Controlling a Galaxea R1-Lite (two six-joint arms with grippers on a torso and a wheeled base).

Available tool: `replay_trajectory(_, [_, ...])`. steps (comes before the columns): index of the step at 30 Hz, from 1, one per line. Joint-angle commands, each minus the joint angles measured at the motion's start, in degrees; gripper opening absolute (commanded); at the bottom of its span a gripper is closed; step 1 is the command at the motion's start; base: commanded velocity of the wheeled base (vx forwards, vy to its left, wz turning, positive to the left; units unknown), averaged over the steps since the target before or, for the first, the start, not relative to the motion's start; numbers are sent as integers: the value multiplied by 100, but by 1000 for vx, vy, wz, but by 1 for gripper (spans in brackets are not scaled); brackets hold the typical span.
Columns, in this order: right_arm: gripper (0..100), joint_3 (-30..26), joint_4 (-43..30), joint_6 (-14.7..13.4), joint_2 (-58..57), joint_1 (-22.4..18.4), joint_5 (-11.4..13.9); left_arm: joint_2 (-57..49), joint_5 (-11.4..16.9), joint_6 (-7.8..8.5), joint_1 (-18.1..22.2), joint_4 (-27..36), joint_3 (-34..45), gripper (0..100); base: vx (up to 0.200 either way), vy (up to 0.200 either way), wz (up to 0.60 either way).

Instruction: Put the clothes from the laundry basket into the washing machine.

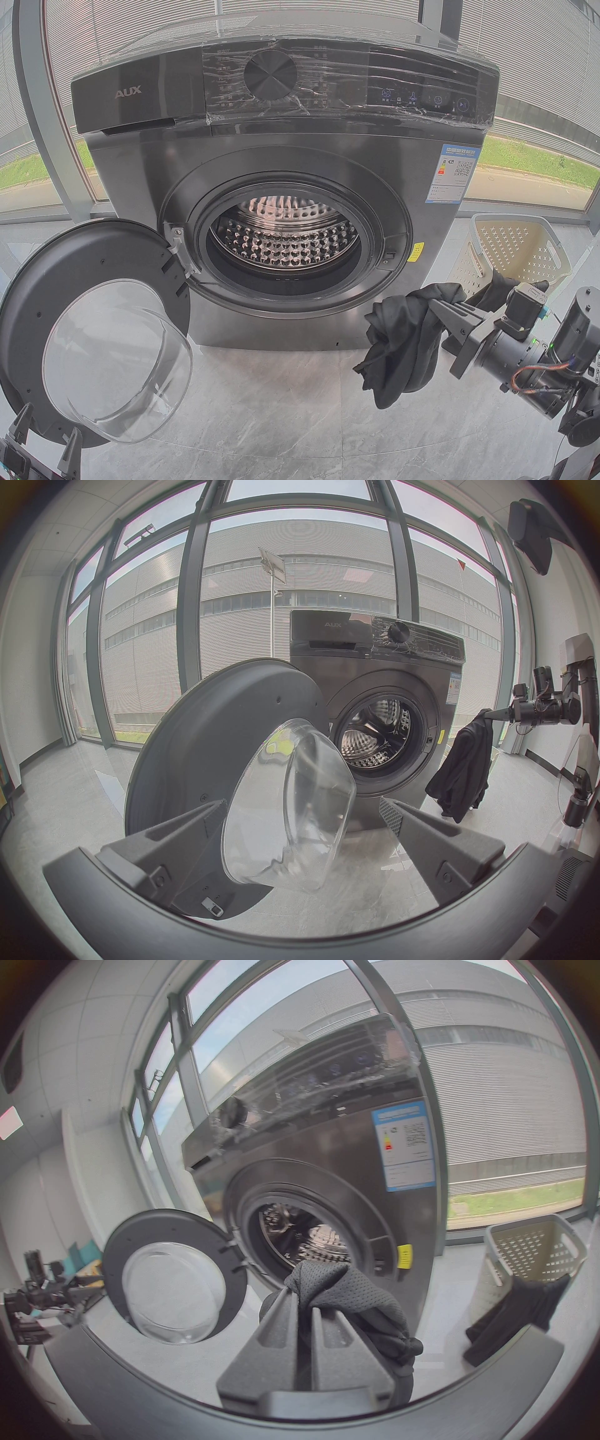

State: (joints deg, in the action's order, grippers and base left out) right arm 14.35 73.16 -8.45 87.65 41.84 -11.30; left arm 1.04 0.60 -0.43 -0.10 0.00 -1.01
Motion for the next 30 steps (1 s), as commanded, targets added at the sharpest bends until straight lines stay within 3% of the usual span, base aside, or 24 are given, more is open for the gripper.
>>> replay_trajectory(1, [0,-37,190,-192,-99,615,172,-104,2,-1,1,0,101,100,0,0,0])
replay_trajectory(7, [0,77,208,-175,288,562,154,-104,-7,-10,1,0,101,100,0,0,0])
replay_trajectory(10, [0,191,305,-166,587,395,128,-104,-25,-89,19,-9,101,100,0,0,0])
replay_trajectory(14, [0,297,463,-148,850,387,93,-104,-33,-63,19,-9,101,100,0,0,0])
replay_trajectory(16, [0,376,568,-96,973,404,23,-104,-42,34,27,-44,101,100,0,0,0])
replay_trajectory(19, [0,499,647,-60,1035,457,-144,-7,19,-124,71,-316,-365,100,0,0,0])
replay_trajectory(20, [0,613,647,-60,1052,474,-162,371,169,-274,98,-492,-1138,100,0,0,0])
replay_trajectory(21, [0,710,639,-60,1061,474,-153,591,318,-309,27,-492,-1411,100,0,0,0])
replay_trajectory(26, [0,1448,568,-60,1360,571,-109,1927,1707,-256,1,-536,-1569,100,0,0,0])
replay_trajectory(29, [0,1747,542,-60,1518,562,-100,2656,2217,-124,-25,-642,-1551,100,0,0,0])
replay_trajectory(30, [0,1747,542,-60,1518,562,-100,2656,2217,-124,-25,-642,-1551,100,0,0,0])
